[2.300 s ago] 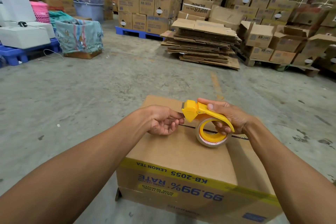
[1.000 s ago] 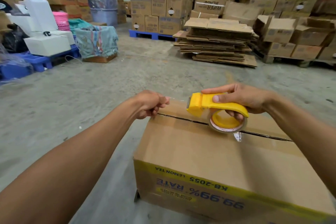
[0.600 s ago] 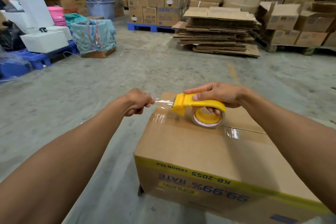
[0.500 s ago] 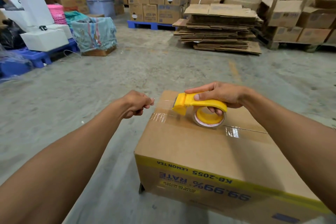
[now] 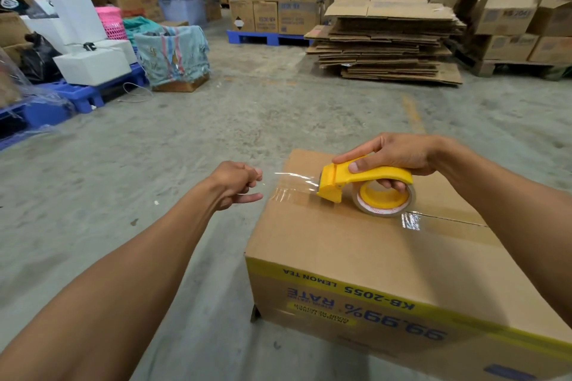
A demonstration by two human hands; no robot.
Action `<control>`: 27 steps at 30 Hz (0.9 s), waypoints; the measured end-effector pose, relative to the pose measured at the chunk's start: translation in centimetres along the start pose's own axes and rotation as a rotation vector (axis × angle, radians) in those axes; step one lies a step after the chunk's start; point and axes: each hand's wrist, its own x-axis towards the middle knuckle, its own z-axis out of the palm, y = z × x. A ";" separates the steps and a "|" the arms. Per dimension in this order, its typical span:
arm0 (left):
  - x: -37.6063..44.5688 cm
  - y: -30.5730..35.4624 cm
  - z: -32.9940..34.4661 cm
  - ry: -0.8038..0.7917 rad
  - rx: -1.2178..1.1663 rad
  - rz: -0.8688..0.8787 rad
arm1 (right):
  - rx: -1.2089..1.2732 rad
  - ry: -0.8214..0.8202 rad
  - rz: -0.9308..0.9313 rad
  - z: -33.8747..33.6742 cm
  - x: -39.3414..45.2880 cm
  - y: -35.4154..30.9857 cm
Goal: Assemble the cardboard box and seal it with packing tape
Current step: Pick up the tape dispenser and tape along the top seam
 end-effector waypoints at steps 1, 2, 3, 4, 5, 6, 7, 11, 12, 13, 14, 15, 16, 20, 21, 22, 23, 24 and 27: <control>0.0 -0.2 0.1 -0.009 -0.003 -0.003 | -0.004 -0.003 0.004 0.0 -0.1 0.0; 0.1 -0.3 0.3 -0.023 -0.002 -0.005 | -0.009 -0.001 0.007 -0.1 -0.2 -0.1; 0.2 -0.5 0.6 -0.037 -0.002 -0.010 | -0.015 0.009 0.011 -0.2 -0.5 -0.2; 0.3 -0.8 0.9 -0.047 0.000 -0.015 | -0.019 0.021 0.018 -0.3 -0.7 -0.3; 0.4 -1.1 1.0 -0.052 0.004 -0.018 | -0.021 0.031 0.026 -0.3 -1.0 -0.3; 0.4 -1.2 1.2 -0.056 0.005 -0.018 | -0.022 0.035 0.032 -0.3 -1.2 -0.4; 0.5 -1.4 1.3 -0.062 0.005 -0.019 | -0.021 0.037 0.035 -0.2 -1.4 -0.3; 0.7 -1.8 1.5 -0.090 -0.015 -0.058 | -0.043 0.058 0.034 0.1 -1.4 -0.1; 0.7 -2.0 1.5 -0.095 -0.020 -0.072 | -0.053 0.061 0.033 0.3 -1.3 -0.1; 0.6 -2.2 1.5 -0.102 -0.022 -0.089 | -0.060 0.064 0.031 0.4 -1.2 -0.1; 0.7 -2.4 1.5 -0.114 -0.025 -0.109 | -0.062 0.067 0.028 0.4 -1.2 -0.1; 0.8 -2.6 1.6 -0.135 -0.031 -0.137 | -0.064 0.070 0.027 0.5 -1.2 0.0; 1.0 -2.9 1.7 -0.166 -0.053 -0.172 | -0.066 0.074 0.027 0.5 -1.2 0.0; 2.3 -4.7 2.0 -0.242 -0.267 -0.269 | -0.072 0.087 0.026 0.7 -1.4 -0.2; 2.5 -4.9 2.0 -0.246 -0.300 -0.274 | -0.073 0.088 0.028 0.8 -1.4 -0.2; 2.8 -5.0 2.1 -0.250 -0.318 -0.281 | -0.074 0.090 0.029 0.8 -1.4 -0.2; 2.8 -4.8 2.2 -0.260 -0.316 -0.284 | -0.075 0.092 0.029 0.8 -1.4 -0.2; 2.6 -4.6 2.1 -0.277 -0.280 -0.284 | -0.074 0.097 0.027 0.9 -1.4 -0.2; 1.6 -4.8 1.5 -0.312 0.043 -0.334 | -0.071 0.113 0.025 1.0 -1.4 -0.2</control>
